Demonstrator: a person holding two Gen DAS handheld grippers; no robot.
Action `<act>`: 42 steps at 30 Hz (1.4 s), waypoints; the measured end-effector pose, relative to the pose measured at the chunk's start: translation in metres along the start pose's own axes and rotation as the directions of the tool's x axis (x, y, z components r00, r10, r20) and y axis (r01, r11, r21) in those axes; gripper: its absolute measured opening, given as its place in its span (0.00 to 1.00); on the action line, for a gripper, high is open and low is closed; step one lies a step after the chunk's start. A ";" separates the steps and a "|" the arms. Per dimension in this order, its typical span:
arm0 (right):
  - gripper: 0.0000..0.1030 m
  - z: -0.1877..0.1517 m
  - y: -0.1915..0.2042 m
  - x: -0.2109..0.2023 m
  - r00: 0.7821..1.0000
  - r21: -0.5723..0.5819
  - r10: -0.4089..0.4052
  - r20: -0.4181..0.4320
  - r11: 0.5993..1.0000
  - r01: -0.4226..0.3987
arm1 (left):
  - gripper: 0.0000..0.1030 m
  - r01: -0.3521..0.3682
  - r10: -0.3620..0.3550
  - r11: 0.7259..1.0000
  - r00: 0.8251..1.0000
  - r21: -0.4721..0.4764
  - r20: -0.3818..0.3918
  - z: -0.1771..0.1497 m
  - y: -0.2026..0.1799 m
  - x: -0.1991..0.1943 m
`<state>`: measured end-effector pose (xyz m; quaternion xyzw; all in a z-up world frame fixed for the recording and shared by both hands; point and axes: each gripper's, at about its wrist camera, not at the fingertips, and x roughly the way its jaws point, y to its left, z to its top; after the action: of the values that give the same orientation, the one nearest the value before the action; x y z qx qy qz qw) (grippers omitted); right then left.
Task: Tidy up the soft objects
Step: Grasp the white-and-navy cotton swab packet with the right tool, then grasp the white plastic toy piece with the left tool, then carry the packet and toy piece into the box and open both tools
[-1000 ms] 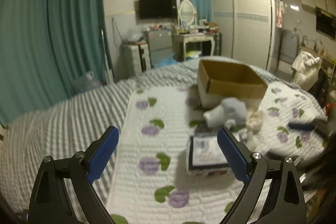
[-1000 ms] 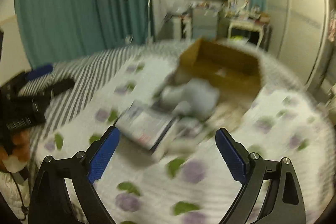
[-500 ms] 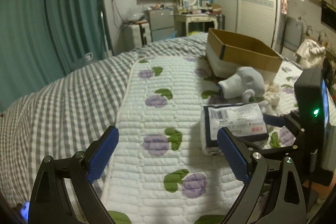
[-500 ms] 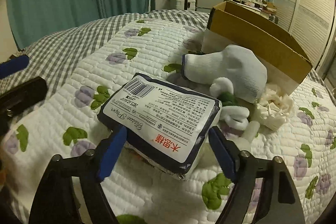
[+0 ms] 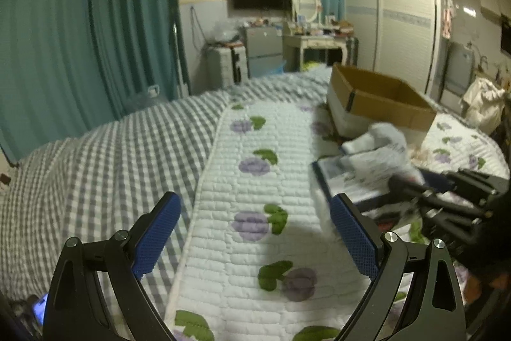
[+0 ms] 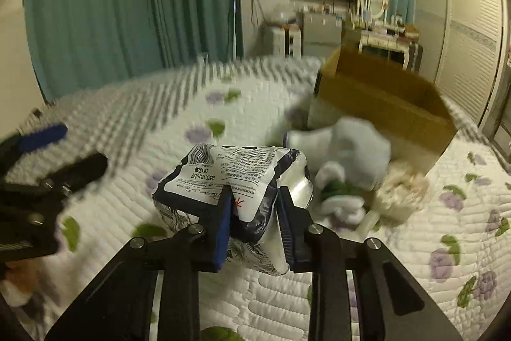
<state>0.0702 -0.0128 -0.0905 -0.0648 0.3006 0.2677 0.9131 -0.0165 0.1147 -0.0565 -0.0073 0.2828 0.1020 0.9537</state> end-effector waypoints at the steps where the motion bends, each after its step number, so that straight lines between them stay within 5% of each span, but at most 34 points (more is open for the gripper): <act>1: 0.26 0.004 -0.004 -0.011 1.000 0.005 0.000 0.025 1.000 0.000 | 0.93 0.001 -0.001 1.000 1.000 0.000 0.011 0.002 -0.003 -0.006; 7: 0.26 0.020 -0.054 -0.072 0.988 0.063 -0.063 0.138 0.997 0.055 | 0.94 0.052 -0.052 0.998 0.999 0.044 0.005 0.010 -0.049 -0.006; 15: 0.26 -0.017 -0.140 -0.084 0.969 0.190 -0.231 0.089 0.959 0.211 | 0.91 0.197 -0.190 0.979 0.973 0.047 -0.130 -0.004 -0.143 0.048; 22: 0.26 -0.046 -0.192 -0.068 0.965 0.293 -0.262 0.031 0.925 0.242 | 0.68 0.240 -0.215 0.968 0.945 0.075 -0.244 -0.024 -0.192 0.108; 30: 0.26 -0.055 -0.201 -0.062 0.967 0.299 -0.253 0.022 0.925 0.235 | 0.32 0.277 -0.245 0.957 0.933 0.089 -0.263 -0.028 -0.194 0.114; 42: 0.26 -0.038 -0.172 -0.110 0.964 0.253 -0.251 0.089 0.942 0.222 | 0.31 0.266 -0.246 0.956 0.957 0.122 -0.152 0.000 -0.184 0.050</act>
<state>0.0669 -0.2187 -0.0648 0.0270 0.2657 0.1210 0.9561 0.0609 -0.0555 -0.0911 0.0168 0.3497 -0.0436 0.9357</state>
